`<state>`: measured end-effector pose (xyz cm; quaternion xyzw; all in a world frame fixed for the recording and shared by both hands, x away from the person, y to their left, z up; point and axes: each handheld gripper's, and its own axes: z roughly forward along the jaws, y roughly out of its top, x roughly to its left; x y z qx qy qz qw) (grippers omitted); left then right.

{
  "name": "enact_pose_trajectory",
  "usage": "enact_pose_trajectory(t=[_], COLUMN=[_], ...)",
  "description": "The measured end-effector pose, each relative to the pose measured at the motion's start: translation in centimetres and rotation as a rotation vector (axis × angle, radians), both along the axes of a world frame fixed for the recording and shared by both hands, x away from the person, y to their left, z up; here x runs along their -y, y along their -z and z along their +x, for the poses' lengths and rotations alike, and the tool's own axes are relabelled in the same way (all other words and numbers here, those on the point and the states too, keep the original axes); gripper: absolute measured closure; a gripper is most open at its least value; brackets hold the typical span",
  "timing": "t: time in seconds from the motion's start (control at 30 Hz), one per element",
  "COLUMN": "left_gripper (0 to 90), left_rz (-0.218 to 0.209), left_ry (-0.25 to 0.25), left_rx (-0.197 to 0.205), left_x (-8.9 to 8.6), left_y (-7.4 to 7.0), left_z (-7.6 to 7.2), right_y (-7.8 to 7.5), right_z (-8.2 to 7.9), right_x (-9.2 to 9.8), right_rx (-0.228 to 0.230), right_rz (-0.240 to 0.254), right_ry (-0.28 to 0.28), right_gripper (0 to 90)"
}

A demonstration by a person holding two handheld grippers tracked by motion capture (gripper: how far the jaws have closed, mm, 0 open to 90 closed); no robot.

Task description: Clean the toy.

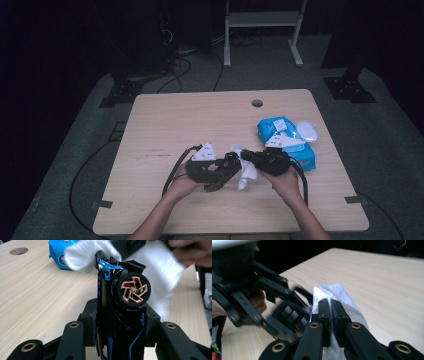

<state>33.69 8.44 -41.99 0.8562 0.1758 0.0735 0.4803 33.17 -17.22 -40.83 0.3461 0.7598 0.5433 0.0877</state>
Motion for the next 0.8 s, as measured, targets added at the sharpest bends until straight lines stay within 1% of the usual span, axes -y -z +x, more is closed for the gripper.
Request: enact_pose_trajectory(t=[0.03, 0.07, 0.13, 0.2, 0.23, 0.33, 0.37, 0.4, 0.47, 0.53, 0.63, 0.7, 0.77, 0.8], left_gripper=[57.0, 57.0, 57.0, 57.0, 57.0, 57.0, 57.0, 57.0, 57.1, 57.0, 57.1, 57.1, 57.1, 57.1], left_rz=[0.006, 0.008, -0.005, -0.013, -0.018, 0.0, 0.004, -0.002, -0.011, -0.018, -0.023, -0.023, -0.03, -0.032], left_ry=[-0.001, -0.002, 0.001, 0.005, 0.005, 0.01, 0.013, 0.013, 0.016, 0.014, 0.011, 0.009, 0.008, 0.008], left_rx=[0.004, 0.007, 0.0, -0.002, -0.002, 0.005, 0.009, 0.01, 0.005, 0.004, 0.002, 0.002, -0.001, -0.004], left_x=[0.0, 0.0, 0.0, 0.0, 0.1, 0.3, 0.3, 0.3, 0.2, 0.1, -0.1, -0.2, -0.2, -0.2], left_y=[0.0, 0.0, 0.0, -0.1, -0.1, -0.2, -0.2, -0.3, -0.4, -0.4, -0.5, -0.5, -0.4, -0.3], left_z=[0.0, 0.0, 0.0, 0.1, 0.0, -0.2, -0.2, -0.2, -0.2, -0.2, -0.1, 0.0, 0.0, 0.1], right_y=[0.4, 0.8, 1.1, 0.9, 0.7, -0.1, -0.4, -0.6, -0.7, -0.6, 0.1, 0.7, 0.9, 0.9], right_z=[0.2, 0.3, 0.4, 0.4, 0.3, 0.1, -0.1, -0.2, -0.3, -0.2, 0.2, 0.5, 0.6, 0.6], right_x=[0.2, 0.4, 0.5, 0.4, 0.4, 0.2, -0.1, -0.2, -0.2, 0.0, 0.4, 0.6, 0.8, 0.8], right_rx=[-0.017, -0.028, -0.051, -0.06, -0.055, -0.052, -0.044, -0.032, -0.038, -0.032, -0.052, -0.073, -0.083, -0.085], right_rz=[0.009, 0.006, 0.021, 0.051, 0.064, 0.135, 0.127, 0.12, 0.148, 0.145, 0.135, 0.139, 0.125, 0.131], right_ry=[0.001, 0.001, -0.004, -0.013, -0.016, -0.055, -0.057, -0.061, -0.071, -0.072, -0.051, -0.04, -0.032, -0.033], right_gripper=[86.7, 86.7, 86.7, 86.7, 86.8, 86.8, 86.8, 86.7, 86.7, 86.7, 86.8, 86.8, 86.8, 86.8])
